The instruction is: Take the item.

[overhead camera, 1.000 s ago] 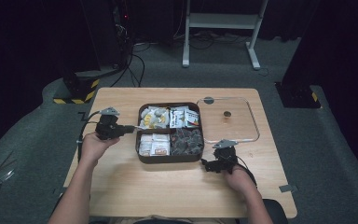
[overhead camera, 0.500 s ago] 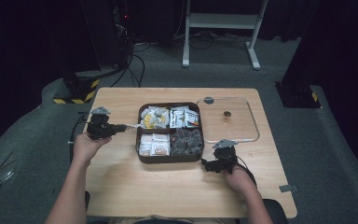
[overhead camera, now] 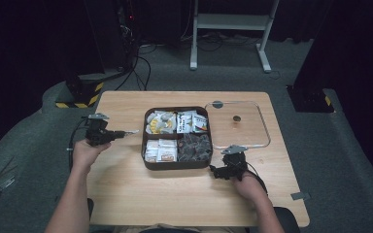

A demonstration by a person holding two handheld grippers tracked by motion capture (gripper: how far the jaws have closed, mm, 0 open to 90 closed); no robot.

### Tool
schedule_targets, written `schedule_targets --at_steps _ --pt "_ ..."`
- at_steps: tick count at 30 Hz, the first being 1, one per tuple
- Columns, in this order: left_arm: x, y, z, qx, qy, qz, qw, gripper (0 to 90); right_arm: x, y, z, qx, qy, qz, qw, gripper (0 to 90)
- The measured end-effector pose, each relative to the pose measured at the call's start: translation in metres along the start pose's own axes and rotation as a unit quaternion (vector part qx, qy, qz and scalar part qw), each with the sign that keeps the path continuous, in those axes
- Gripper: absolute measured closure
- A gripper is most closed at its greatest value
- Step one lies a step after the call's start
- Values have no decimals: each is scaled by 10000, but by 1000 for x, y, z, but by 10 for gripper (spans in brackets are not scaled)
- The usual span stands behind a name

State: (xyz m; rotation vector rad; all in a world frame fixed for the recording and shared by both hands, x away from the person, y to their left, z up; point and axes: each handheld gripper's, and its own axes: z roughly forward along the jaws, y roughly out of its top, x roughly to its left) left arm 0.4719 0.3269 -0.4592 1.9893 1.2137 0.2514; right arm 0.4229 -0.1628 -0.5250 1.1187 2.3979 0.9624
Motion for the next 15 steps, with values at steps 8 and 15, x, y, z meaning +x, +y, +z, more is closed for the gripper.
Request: schedule_targets --at_steps 8,15 --pt "9 -4 20 201 121 -118 9997 891 0 0 0 6 1 -2 10000 77" --pt "15 -5 36 347 212 -136 9991 890 1 -1 -1 7 -28 30 10000 78"
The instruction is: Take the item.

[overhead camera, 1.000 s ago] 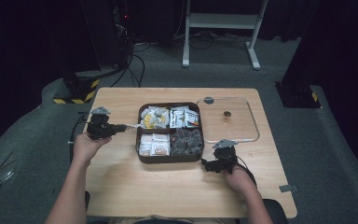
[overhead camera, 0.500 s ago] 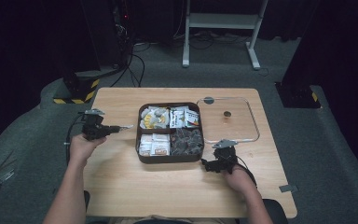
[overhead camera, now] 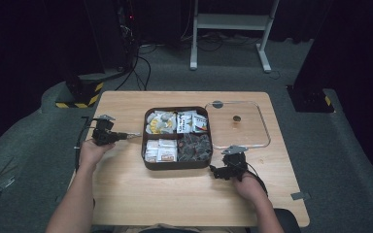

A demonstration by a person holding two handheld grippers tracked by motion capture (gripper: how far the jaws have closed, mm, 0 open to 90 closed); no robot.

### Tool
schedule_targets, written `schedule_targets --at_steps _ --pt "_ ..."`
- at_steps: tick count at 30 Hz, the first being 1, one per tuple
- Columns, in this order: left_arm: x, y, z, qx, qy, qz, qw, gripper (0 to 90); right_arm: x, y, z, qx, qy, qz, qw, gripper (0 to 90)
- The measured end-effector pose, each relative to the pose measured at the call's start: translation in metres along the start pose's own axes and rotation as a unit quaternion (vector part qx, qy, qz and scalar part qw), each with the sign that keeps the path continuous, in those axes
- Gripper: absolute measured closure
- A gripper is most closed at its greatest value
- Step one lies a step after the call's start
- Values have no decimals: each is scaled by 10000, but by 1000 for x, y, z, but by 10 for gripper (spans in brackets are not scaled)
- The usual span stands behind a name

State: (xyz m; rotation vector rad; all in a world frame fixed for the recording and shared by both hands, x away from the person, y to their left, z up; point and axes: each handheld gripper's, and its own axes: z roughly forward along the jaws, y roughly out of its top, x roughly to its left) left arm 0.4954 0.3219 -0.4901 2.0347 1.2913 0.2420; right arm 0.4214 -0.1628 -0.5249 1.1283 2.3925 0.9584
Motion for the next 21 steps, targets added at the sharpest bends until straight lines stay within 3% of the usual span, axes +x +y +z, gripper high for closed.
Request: schedule_targets --at_steps 8,11,16,21 --pt "-4 3 10 47 84 111 9999 888 1 -1 -1 11 -21 26 10000 78" --pt "-4 2 14 96 -50 14 9999 883 1 -1 -1 10 -21 27 10000 79" --pt "-5 1 15 165 2 82 9998 832 1 -1 -1 12 -20 27 10000 78" --pt "-4 1 12 65 -107 -48 9999 766 1 -1 -1 13 -20 27 10000 78"
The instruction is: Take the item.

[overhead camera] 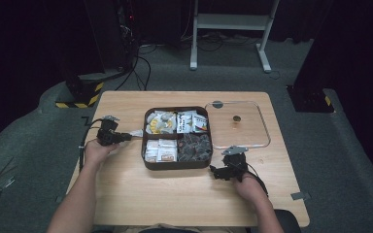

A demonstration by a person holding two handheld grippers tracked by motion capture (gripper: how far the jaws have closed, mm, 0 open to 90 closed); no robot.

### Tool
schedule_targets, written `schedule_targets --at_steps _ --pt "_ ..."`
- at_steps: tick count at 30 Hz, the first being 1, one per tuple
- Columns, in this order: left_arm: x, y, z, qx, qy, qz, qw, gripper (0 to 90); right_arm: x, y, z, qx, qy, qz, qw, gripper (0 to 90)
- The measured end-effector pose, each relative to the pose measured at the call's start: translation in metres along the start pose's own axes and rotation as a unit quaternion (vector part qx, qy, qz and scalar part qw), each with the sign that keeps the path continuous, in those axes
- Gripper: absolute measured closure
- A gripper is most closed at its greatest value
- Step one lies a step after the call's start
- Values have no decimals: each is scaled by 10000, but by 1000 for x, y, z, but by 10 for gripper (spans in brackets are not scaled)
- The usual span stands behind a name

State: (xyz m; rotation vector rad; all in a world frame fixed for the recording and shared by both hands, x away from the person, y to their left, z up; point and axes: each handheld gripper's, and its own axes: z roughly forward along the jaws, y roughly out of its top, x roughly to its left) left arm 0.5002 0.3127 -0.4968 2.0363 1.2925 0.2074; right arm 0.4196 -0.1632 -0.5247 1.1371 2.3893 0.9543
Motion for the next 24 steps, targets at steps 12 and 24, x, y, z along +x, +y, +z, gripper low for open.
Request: schedule_targets --at_steps 12,24 --pt "0 -3 -12 -143 -104 -77 9998 591 0 0 0 0 8 -1 10000 78" --pt "-1 -13 -26 -377 138 10 9992 503 -1 1 1 -5 50 -37 10000 77"
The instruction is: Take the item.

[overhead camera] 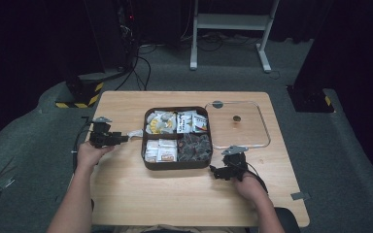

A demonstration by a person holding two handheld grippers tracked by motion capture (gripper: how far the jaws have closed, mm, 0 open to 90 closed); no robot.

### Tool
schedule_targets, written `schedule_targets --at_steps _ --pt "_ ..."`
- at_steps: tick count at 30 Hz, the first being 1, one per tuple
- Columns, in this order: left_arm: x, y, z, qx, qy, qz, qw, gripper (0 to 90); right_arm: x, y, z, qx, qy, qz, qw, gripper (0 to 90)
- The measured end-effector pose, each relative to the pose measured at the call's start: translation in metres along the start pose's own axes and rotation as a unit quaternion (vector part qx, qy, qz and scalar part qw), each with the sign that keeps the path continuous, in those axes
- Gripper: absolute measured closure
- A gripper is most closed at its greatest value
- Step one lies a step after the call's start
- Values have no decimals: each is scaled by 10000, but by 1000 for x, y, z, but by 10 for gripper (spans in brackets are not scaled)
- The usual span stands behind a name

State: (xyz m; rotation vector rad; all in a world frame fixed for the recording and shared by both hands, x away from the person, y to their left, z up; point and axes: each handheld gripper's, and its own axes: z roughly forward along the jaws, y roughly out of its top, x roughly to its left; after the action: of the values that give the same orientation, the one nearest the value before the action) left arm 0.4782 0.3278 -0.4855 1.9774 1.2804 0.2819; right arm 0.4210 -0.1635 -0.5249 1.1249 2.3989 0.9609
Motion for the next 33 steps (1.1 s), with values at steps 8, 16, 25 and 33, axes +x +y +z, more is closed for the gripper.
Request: schedule_targets --at_steps 8,16,25,33 --pt "3 -7 -9 -125 59 -6 9999 483 0 0 0 -2 6 -12 10000 77" --pt "10 -18 -19 -242 307 -249 9989 437 -2 2 2 -7 59 -79 10000 77" --pt "19 -33 -23 -252 535 -321 9977 383 -3 2 2 -13 67 -69 10000 78" --pt "26 -39 -22 -179 674 -271 9972 351 -3 2 2 -14 62 -82 9999 77"
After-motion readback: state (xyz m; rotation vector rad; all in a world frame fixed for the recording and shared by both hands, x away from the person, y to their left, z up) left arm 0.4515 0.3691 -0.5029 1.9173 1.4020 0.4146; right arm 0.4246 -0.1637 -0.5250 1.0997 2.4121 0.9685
